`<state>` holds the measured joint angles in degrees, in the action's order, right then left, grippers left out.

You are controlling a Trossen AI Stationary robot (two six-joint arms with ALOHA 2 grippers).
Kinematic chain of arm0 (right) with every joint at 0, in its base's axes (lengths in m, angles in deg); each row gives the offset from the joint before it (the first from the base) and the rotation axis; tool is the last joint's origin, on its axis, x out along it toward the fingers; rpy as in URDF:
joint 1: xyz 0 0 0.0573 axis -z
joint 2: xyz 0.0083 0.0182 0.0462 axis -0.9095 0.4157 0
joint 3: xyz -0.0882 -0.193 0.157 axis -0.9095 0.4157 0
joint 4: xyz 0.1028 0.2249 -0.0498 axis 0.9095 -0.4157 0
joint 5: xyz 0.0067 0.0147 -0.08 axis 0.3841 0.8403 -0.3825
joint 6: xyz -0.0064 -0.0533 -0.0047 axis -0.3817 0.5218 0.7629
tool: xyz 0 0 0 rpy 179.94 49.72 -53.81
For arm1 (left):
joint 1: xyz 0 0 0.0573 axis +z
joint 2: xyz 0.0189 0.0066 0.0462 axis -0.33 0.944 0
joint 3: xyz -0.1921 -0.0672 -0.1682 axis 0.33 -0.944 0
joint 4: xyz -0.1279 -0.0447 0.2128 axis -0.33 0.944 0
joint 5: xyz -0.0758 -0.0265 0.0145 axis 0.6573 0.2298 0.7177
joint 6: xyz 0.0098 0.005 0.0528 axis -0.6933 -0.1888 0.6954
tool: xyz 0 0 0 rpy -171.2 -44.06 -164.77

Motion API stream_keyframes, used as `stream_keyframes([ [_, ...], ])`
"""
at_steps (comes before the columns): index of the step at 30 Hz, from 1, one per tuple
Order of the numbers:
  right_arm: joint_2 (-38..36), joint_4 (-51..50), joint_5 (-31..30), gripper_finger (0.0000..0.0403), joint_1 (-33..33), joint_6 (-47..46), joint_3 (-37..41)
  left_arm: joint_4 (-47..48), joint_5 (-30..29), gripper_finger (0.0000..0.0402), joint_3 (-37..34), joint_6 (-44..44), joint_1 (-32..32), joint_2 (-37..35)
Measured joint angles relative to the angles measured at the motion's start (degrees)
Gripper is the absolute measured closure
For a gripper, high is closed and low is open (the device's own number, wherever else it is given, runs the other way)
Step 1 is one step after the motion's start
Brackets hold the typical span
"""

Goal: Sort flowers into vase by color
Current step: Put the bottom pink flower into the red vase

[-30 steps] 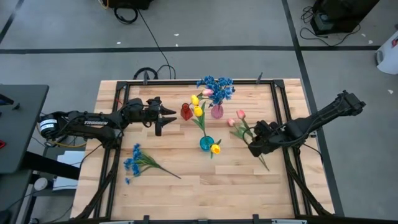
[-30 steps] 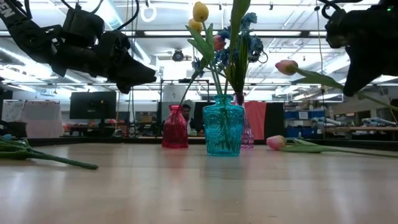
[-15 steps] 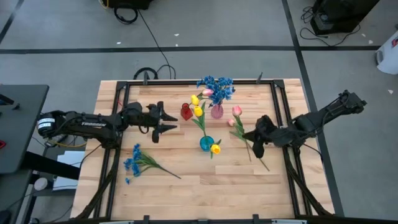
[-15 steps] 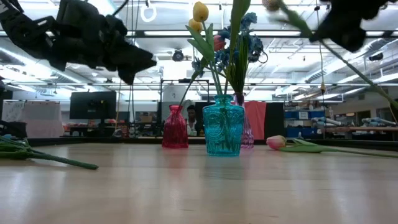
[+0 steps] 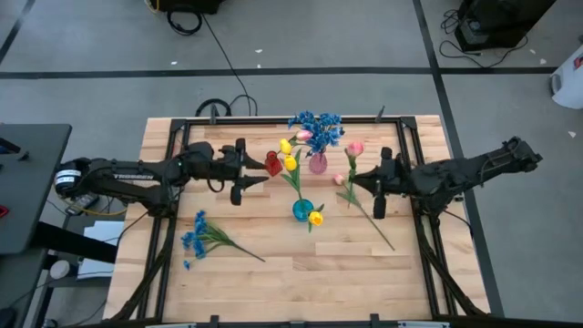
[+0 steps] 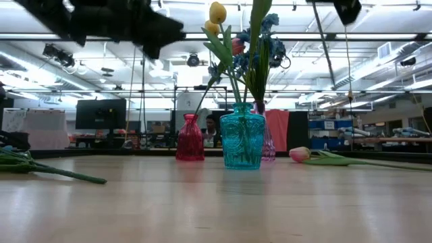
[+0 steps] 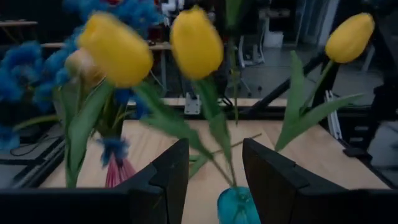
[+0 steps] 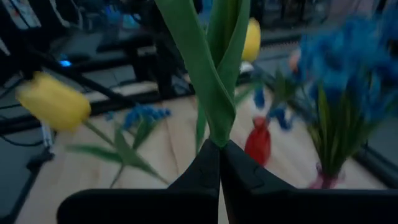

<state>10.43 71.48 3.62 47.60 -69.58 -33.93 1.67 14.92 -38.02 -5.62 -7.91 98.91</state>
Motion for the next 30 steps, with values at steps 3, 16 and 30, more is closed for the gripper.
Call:
stream_keyframes([
  [3,-0.29,-0.90,0.29,0.0392,0.93,4.34,-3.67,5.03,-0.82,0.0245,5.19,2.55,-1.44,0.24],
  [16,3.88,11.17,13.97,0.0392,11.39,21.54,-12.34,6.15,-3.44,0.0245,17.16,4.55,-3.70,3.01],
  [30,25.02,3.06,26.05,0.0392,17.66,22.65,-35.22,15.07,-3.64,0.0245,34.94,3.58,-3.55,15.58],
])
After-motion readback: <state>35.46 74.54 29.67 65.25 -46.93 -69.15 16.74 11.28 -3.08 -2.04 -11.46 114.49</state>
